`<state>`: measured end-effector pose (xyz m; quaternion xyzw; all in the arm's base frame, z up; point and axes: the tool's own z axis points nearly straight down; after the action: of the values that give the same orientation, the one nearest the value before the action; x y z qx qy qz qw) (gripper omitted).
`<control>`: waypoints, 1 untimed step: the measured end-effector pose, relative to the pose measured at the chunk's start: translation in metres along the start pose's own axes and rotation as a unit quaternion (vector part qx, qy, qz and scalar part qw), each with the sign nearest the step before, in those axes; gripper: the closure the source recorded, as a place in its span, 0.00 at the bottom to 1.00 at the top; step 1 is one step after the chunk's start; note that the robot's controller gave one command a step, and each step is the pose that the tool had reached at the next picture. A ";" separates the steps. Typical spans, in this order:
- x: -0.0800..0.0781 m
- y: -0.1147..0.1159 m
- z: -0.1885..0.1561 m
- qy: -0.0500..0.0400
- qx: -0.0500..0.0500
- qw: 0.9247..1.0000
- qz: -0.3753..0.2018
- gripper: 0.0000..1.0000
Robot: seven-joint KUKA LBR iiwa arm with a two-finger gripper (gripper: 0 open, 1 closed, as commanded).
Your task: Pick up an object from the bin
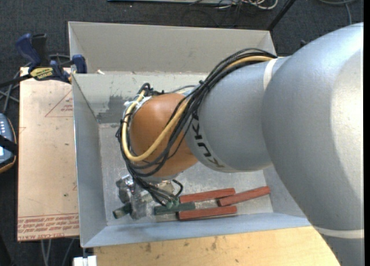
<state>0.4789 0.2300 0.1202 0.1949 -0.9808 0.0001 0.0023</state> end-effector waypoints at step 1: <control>-0.001 0.000 -0.018 -0.004 0.000 1.000 0.000 1.00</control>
Offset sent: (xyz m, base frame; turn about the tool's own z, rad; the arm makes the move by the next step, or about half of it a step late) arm 0.0001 0.0001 0.0255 0.0000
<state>0.4799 0.2306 0.1383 0.1946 -0.9809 -0.0007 -0.0013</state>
